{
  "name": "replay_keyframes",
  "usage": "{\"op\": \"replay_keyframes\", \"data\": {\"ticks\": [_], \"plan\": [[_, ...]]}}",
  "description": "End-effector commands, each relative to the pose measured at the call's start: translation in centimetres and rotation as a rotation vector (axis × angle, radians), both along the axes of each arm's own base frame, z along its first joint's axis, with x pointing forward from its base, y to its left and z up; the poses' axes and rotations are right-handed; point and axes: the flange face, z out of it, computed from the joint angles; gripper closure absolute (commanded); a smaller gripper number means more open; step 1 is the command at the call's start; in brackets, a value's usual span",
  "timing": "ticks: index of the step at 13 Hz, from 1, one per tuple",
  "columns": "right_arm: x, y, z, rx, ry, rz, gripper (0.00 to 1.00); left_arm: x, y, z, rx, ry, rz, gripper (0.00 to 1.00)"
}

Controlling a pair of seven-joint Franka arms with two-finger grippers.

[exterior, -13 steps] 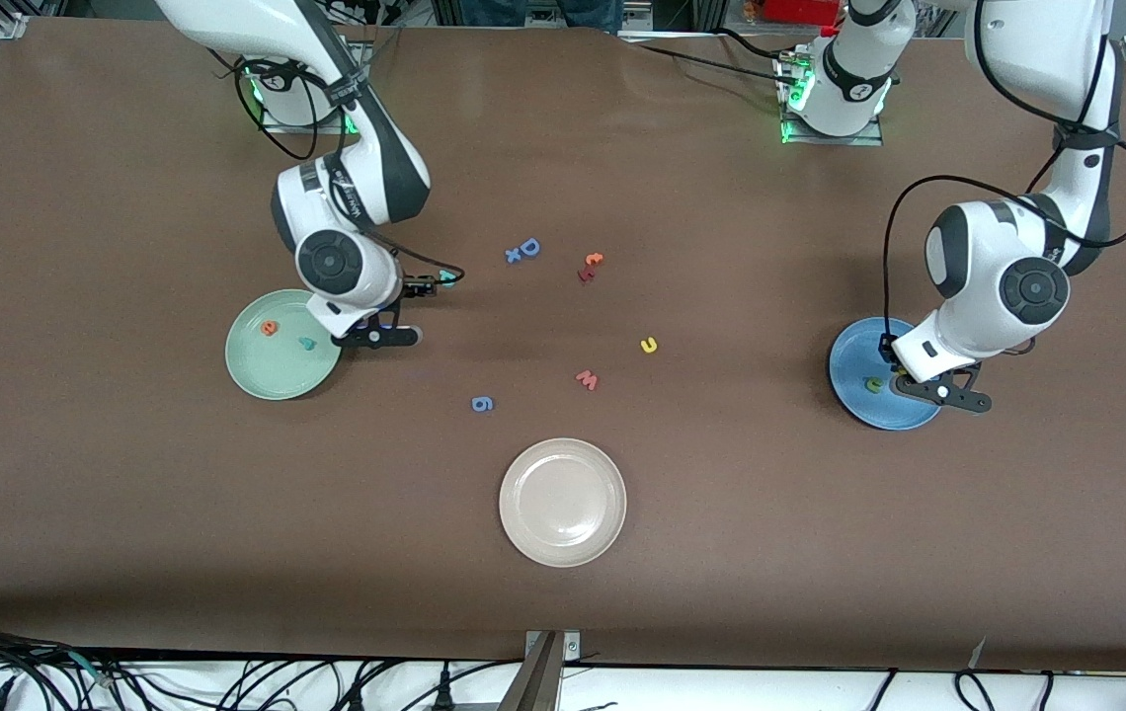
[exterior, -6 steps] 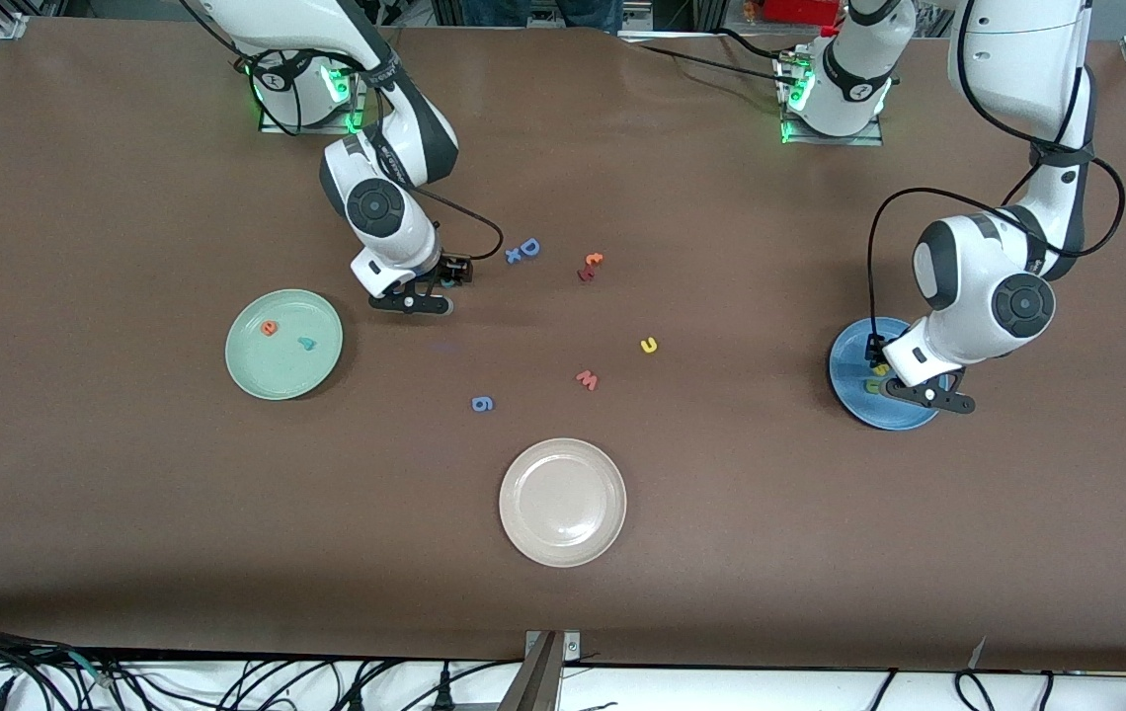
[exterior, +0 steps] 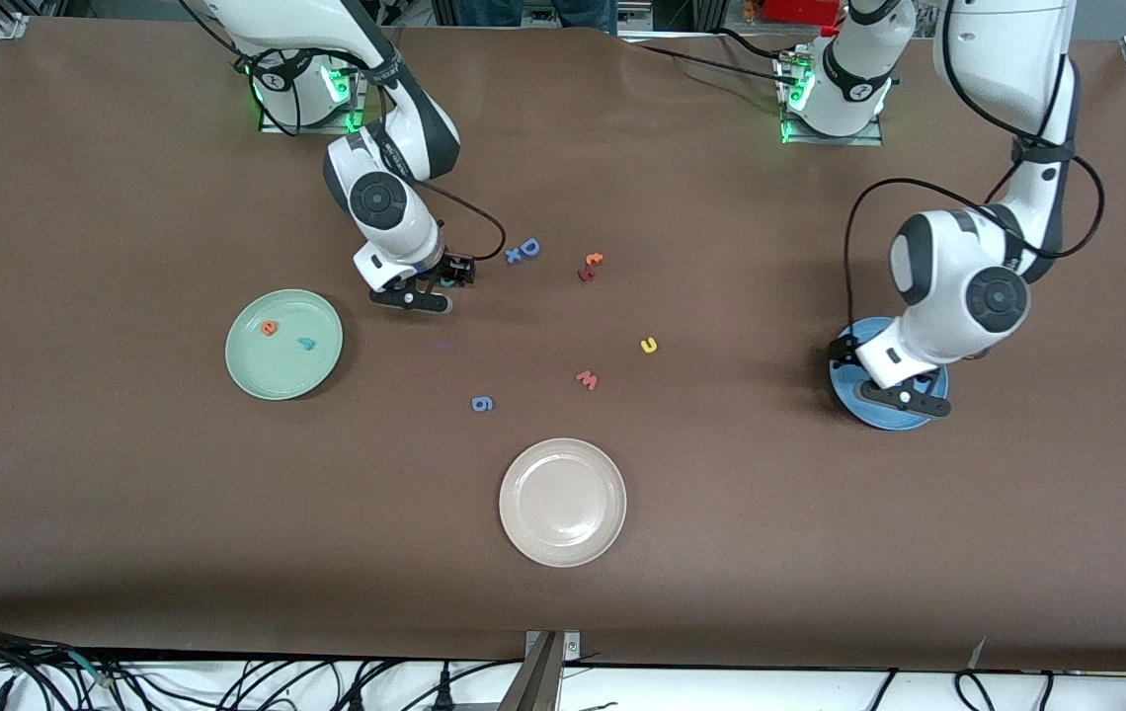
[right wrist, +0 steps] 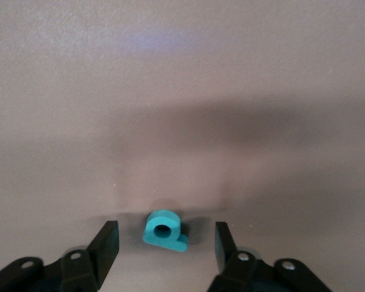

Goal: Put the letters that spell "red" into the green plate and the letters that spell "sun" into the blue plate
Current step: 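Drop the yellow s on the blue plate while the right gripper grasps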

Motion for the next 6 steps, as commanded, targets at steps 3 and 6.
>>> {"op": "replay_keyframes", "data": {"ticks": [3, 6], "plan": [[-1.0, 0.2, -0.3, 0.006, -0.008, -0.015, 0.34, -1.9, -12.2, 1.1, -0.025, -0.007, 0.147, 0.0], [-1.5, -0.1, -1.0, -0.003, 0.005, -0.012, 0.35, -2.1, -17.2, 1.9, -0.046, -0.029, 0.098, 0.02]]}}
